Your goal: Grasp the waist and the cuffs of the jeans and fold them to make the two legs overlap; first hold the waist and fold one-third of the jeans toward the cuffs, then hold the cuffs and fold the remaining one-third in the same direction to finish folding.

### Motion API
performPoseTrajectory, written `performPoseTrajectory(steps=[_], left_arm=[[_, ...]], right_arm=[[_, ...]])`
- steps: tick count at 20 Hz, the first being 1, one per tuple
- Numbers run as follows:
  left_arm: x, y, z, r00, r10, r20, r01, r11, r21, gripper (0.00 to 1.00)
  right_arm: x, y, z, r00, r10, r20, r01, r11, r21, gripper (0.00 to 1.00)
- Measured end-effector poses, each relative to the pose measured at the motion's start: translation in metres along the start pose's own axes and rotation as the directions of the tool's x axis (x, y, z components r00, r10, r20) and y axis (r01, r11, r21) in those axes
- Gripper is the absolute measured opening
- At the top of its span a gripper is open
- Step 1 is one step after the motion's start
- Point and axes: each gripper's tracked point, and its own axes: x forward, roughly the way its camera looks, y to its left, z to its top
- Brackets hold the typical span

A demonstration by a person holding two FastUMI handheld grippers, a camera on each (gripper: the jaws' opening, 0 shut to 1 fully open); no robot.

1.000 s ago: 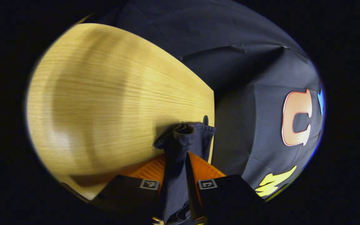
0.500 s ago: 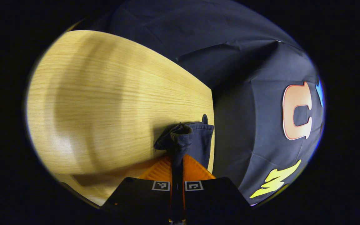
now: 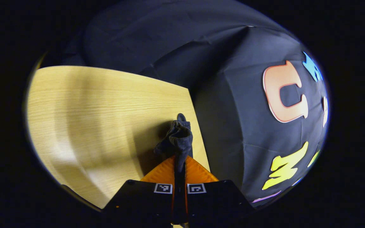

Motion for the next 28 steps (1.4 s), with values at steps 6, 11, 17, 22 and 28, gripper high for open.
performPoseTrajectory(steps=[6,11,17,22,28], left_arm=[[-0.020,-0.067,-0.011,0.997,-0.073,0.009,0.068,0.962,0.266,0.03],[-0.034,-0.131,-0.041,0.988,-0.151,-0.023,0.144,0.868,0.476,0.03],[-0.037,-0.205,-0.116,0.967,-0.229,-0.111,0.235,0.639,0.732,0.03],[-0.042,-0.244,-0.190,0.938,-0.260,-0.231,0.325,0.419,0.848,0.03],[-0.049,-0.245,-0.278,0.904,-0.230,-0.360,0.404,0.189,0.895,0.03]], right_arm=[[-0.001,-0.003,-0.002,1.000,-0.004,-0.006,0.004,1.000,0.010,0.93],[-0.003,-0.005,-0.003,1.000,-0.012,-0.005,0.012,1.000,0.011,0.95],[-0.003,-0.011,-0.010,1.000,-0.025,-0.015,0.026,0.999,0.027,0.93],[-0.007,-0.023,-0.017,0.998,-0.050,-0.025,0.051,0.998,0.037,0.93],[-0.013,-0.037,-0.021,0.996,-0.077,-0.035,0.079,0.995,0.058,0.93]])
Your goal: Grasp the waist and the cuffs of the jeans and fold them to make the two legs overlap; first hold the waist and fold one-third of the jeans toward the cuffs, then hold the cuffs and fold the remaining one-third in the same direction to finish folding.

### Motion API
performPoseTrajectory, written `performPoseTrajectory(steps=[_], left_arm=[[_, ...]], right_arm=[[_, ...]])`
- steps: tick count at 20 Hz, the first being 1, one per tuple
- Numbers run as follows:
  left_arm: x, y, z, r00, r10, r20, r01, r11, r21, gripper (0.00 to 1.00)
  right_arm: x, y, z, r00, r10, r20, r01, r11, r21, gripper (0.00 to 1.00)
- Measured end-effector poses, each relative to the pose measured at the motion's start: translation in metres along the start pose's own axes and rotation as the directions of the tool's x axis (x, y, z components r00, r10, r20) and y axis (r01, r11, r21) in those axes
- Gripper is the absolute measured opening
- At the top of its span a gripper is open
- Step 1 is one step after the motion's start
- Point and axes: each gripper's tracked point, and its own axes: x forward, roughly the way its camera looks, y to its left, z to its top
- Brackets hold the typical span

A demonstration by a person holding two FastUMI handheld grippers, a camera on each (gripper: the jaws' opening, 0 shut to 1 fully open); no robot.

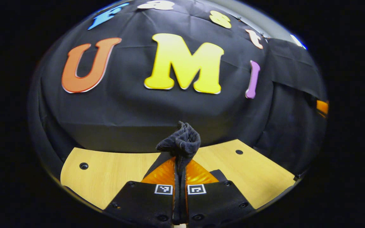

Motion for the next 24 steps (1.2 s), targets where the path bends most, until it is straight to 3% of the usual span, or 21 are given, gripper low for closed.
performPoseTrajectory(steps=[6,11,16,20,23,24], left_arm=[[0.024,-0.053,-0.041,0.993,-0.076,-0.089,0.090,0.983,0.163,0.03],[0.040,-0.089,-0.103,0.965,-0.133,-0.227,0.194,0.942,0.273,0.03],[0.057,-0.110,-0.163,0.934,-0.124,-0.336,0.260,0.879,0.399,0.03],[0.063,-0.113,-0.198,0.906,-0.104,-0.411,0.298,0.845,0.443,0.04],[0.065,-0.113,-0.206,0.907,-0.085,-0.412,0.307,0.804,0.509,0.05],[0.066,-0.113,-0.209,0.907,-0.080,-0.414,0.306,0.801,0.515,0.05]], right_arm=[[-0.006,-0.012,-0.003,1.000,-0.026,-0.009,0.026,1.000,0.013,0.93],[-0.009,-0.021,-0.005,0.999,-0.043,-0.015,0.043,0.999,0.023,0.93],[-0.015,-0.033,-0.006,0.998,-0.069,-0.014,0.069,0.997,0.029,0.93],[-0.016,-0.046,-0.014,0.995,-0.090,-0.035,0.092,0.994,0.055,0.95],[-0.015,-0.048,-0.019,0.994,-0.096,-0.049,0.099,0.993,0.062,0.99],[-0.015,-0.049,-0.020,0.994,-0.098,-0.052,0.101,0.993,0.061,0.96]])
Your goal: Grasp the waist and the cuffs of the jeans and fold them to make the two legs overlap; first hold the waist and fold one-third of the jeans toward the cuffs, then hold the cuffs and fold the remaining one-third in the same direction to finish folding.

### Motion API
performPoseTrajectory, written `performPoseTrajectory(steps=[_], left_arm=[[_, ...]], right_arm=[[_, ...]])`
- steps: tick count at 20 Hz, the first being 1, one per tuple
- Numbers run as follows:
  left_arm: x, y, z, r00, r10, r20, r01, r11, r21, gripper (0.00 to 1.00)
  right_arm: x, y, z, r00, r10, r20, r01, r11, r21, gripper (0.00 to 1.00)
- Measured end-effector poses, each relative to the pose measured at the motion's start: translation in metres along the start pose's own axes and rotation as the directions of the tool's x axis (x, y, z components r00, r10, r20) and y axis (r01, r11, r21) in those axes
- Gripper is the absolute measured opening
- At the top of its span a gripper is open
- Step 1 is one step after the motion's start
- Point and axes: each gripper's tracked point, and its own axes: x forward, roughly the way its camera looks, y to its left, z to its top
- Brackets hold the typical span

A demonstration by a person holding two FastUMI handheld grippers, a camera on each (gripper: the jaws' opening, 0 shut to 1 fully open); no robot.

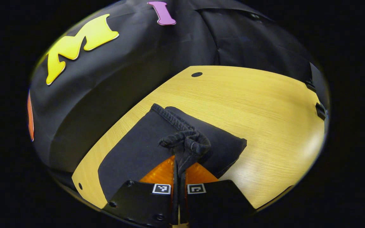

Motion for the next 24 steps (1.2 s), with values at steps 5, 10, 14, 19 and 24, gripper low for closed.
performPoseTrajectory(steps=[5,10,14,19,24], left_arm=[[0.004,-0.003,-0.003,1.000,-0.013,-0.005,0.013,1.000,-0.011,0.12],[-0.003,0.005,0.000,1.000,0.018,0.015,-0.017,0.994,-0.104,0.78],[-0.034,0.002,0.031,0.994,0.009,0.113,0.018,0.972,-0.236,0.93],[-0.124,0.058,0.092,0.925,0.214,0.315,-0.053,0.892,-0.449,0.97],[-0.239,0.140,0.119,0.767,0.509,0.390,-0.207,0.772,-0.600,0.96]], right_arm=[[0.000,0.000,0.000,1.000,0.003,-0.001,-0.003,1.000,-0.001,0.96],[0.005,0.006,0.000,1.000,0.015,0.002,-0.015,1.000,-0.005,0.96],[0.012,0.014,0.001,1.000,0.030,0.009,-0.030,1.000,-0.002,0.96],[0.026,0.048,0.010,0.995,0.094,0.042,-0.094,0.996,-0.002,0.93],[0.035,0.111,0.026,0.971,0.216,0.101,-0.217,0.976,0.002,0.93]])
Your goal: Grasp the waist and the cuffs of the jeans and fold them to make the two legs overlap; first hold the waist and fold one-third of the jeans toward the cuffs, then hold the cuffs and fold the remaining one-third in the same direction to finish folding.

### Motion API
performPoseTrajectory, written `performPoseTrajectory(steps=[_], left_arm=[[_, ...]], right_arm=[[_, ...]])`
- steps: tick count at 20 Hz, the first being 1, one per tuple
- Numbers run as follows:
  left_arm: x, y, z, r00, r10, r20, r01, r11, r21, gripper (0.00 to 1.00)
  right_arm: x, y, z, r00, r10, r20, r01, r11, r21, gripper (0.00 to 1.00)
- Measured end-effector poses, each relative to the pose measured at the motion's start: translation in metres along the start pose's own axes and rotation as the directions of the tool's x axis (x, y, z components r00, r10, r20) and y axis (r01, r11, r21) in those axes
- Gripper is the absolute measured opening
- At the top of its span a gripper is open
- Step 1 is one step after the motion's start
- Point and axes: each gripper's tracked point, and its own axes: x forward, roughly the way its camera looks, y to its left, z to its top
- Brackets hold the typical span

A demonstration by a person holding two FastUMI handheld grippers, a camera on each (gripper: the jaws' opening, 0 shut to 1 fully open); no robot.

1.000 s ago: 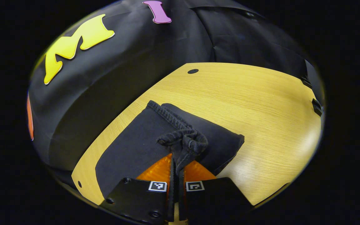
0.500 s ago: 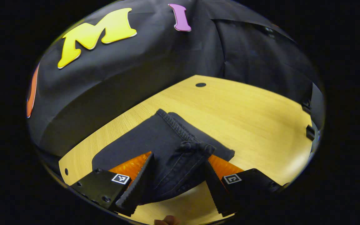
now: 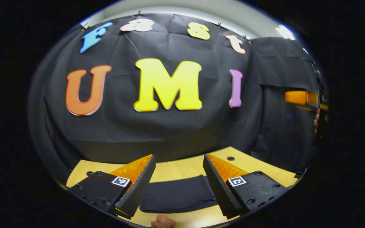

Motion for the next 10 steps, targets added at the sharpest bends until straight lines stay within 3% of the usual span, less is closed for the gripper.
performPoseTrajectory(steps=[2,4,5,10], left_arm=[[-0.013,0.012,0.022,0.995,0.077,0.064,-0.076,0.997,-0.008,0.97],[-0.023,0.012,0.033,0.983,0.145,0.113,-0.145,0.989,-0.007,0.97],[-0.030,0.017,0.033,0.976,0.178,0.129,-0.179,0.984,-0.004,0.97],[-0.043,0.031,0.042,0.948,0.298,0.113,-0.300,0.954,0.007,1.00]], right_arm=[[0.006,0.027,0.001,0.998,0.060,0.002,-0.060,0.998,0.016,0.93],[0.007,0.052,0.001,0.994,0.112,0.004,-0.112,0.993,0.020,1.00],[0.008,0.065,0.002,0.991,0.135,0.006,-0.135,0.991,0.017,0.93],[-0.002,0.110,-0.010,0.976,0.218,0.014,-0.218,0.975,-0.032,0.93]])
